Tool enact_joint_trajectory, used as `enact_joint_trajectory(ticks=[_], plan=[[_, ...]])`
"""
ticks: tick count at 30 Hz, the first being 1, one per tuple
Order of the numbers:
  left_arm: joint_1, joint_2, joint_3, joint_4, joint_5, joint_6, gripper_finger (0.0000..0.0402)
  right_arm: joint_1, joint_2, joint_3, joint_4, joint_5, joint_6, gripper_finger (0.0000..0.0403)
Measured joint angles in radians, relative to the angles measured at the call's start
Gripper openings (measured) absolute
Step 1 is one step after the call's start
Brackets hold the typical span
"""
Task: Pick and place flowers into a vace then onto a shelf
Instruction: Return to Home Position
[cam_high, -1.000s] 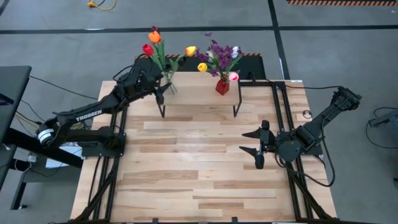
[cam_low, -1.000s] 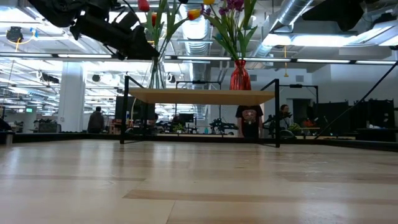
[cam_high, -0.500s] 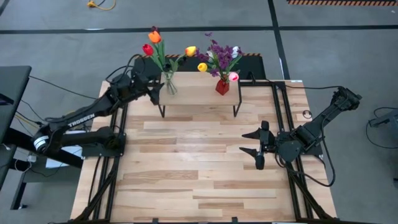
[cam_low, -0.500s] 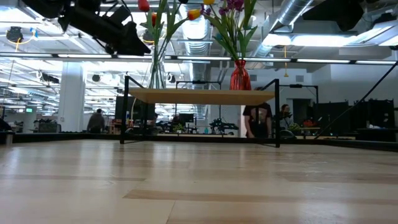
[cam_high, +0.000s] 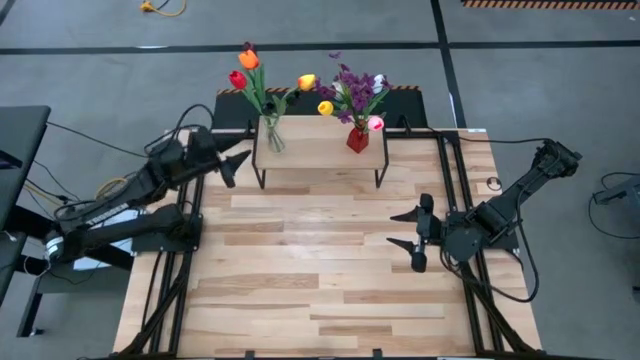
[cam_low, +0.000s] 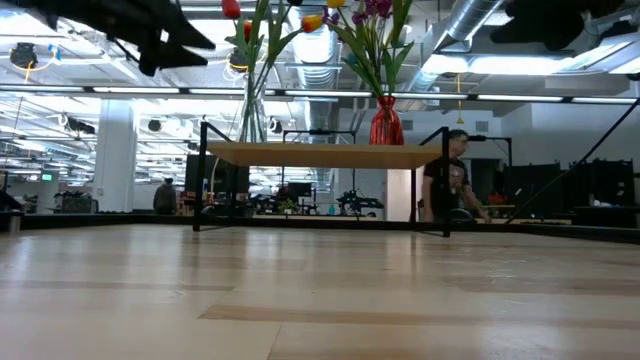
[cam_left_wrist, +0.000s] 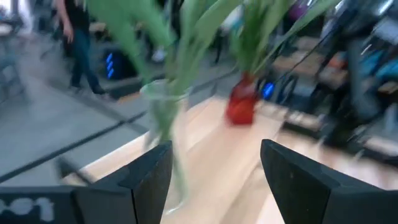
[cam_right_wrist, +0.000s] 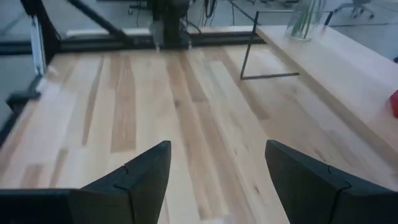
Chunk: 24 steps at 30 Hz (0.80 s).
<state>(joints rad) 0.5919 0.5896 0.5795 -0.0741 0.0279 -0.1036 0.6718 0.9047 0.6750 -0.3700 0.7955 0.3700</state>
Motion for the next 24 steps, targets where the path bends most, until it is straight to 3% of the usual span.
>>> enact_joint_trajectory(ticks=[6, 9, 14, 20, 24], plan=[[-0.170, -0.102, -0.287, 0.395, -0.052, -0.092, 0.0234, -0.051, 0.000, 0.000, 0.105, 0.029, -0.003, 0.0256], [-0.236, -0.109, -0.405, 0.515, -0.039, -0.138, 0.0234, -0.077, 0.000, 0.000, 0.156, 0.016, -0.030, 0.0256], [-0.343, -0.121, -0.445, 0.617, -0.008, -0.134, 0.0234, -0.103, -0.051, 0.000, 0.156, 0.015, -0.080, 0.0256], [-0.471, -0.121, -0.445, 0.616, -0.086, -0.077, 0.0234, -0.130, -0.293, -0.112, 0.151, 0.018, -0.143, 0.0256], [-0.571, -0.121, -0.453, 0.640, -0.199, -0.027, 0.0234, -0.131, -0.530, -0.332, 0.360, -0.025, -0.268, 0.0256]])
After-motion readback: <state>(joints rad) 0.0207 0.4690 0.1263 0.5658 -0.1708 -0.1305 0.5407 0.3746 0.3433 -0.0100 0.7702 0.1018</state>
